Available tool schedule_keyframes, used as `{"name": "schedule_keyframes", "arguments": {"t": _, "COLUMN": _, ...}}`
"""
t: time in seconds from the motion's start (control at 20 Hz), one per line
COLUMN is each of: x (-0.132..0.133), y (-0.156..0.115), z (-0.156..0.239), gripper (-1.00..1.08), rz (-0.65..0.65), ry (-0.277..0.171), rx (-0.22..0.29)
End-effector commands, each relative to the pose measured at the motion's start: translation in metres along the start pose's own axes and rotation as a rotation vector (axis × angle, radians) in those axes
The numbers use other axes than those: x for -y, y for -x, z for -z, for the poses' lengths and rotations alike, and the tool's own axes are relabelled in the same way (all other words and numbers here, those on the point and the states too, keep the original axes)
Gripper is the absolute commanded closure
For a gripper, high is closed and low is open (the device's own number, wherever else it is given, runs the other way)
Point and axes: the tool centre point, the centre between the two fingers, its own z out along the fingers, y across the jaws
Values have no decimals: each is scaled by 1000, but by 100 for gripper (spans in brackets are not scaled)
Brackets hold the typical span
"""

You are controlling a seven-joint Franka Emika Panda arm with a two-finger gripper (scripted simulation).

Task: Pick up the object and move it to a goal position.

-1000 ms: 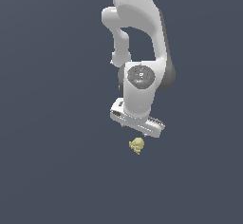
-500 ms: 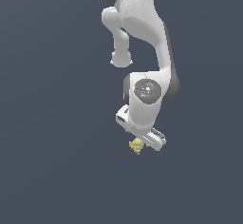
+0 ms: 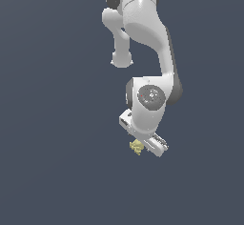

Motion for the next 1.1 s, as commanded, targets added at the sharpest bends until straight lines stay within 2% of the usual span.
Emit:
{"name": "schedule_keyframes", "arguments": {"t": 0.0, "x": 1, "y": 0, "z": -1, "gripper": -92, "rz": -7, "ry": 0, "rx": -1}}
{"name": "schedule_keyframes", "arguments": {"t": 0.25, "x": 0, "y": 0, "z": -7, "gripper": -92, "rz": -3, "ry": 0, "rx": 0}}
{"name": "schedule_keyframes", "arguments": {"t": 0.7, "x": 0, "y": 1, "z": -49, "gripper": -92, "rz": -7, "ry": 0, "rx": 0}}
{"name": "schedule_keyframes", "arguments": {"t": 1.0, "x": 0, "y": -1, "z": -51, "gripper": -92, "rz": -7, "ry": 0, "rx": 0}}
{"name": "schedule_keyframes", "arguments": {"t": 1.05, "x": 0, "y": -1, "z": -51, "gripper": 108, "rz": -7, "ry": 0, "rx": 0}}
